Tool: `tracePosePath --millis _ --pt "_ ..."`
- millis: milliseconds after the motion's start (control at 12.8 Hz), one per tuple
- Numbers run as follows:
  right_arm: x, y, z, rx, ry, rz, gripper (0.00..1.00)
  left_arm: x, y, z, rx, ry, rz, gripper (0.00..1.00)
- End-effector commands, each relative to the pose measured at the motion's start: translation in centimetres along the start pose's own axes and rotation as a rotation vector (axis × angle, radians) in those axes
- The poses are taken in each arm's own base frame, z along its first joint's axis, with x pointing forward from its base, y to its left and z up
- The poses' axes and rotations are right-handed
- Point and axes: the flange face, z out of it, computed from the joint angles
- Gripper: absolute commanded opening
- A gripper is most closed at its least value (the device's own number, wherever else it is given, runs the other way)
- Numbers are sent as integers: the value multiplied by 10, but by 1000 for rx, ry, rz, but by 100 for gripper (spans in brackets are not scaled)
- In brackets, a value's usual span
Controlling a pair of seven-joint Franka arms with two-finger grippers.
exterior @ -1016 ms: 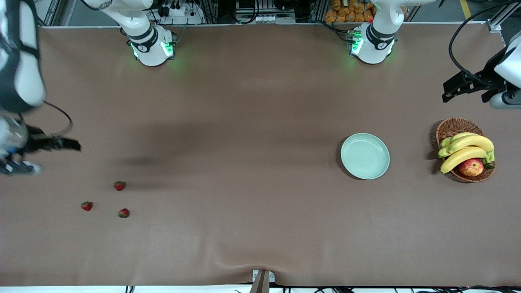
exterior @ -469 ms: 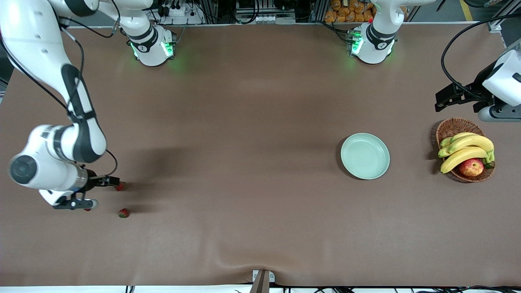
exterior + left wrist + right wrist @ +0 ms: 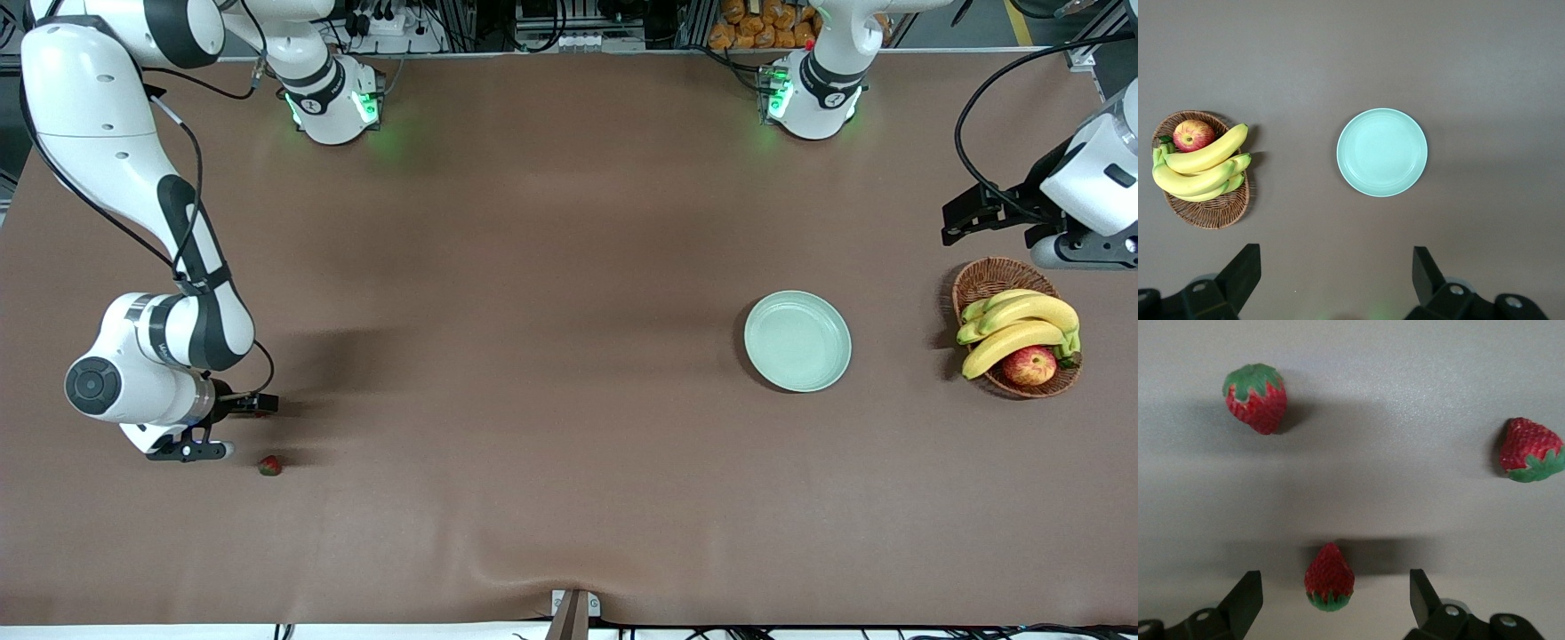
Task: Collect all strawberries into plate
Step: 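Reach the right gripper down to a strawberry and grasp it, then carry the strawberry toward the table middle and release it there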
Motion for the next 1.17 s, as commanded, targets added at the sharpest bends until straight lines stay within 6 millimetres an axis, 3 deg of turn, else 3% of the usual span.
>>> tracePosePath --millis 0,156,235,391,547,626,704,938,1016,1095 --pt "2 0 6 13 -5 16 56 0 2 -1 -12 0 4 100" --pt "2 -2 12 20 -13 20 29 0 2 -1 -12 0 4 100" --pt "2 -3 15 31 -15 27 20 0 2 0 -12 -2 4 100" --pt "2 -4 16 34 -17 28 9 1 2 2 -12 -5 4 100" --pt "5 -21 8 34 -10 9 7 1 2 2 -12 -5 4 100" --pt "8 -46 2 37 -3 3 7 1 0 2 -12 -5 1 100" --pt "9 -87 -7 50 10 -28 7 2 -4 2 -12 -5 3 100" --pt "10 -230 -37 94 73 -81 8 1 -7 1 -11 -5 1 100" --pt "-1 -284 -41 89 81 -93 8 1 -7 1 -11 -5 1 100" --pt "-6 -316 -50 100 98 -66 9 1 -7 1 -11 -5 1 100"
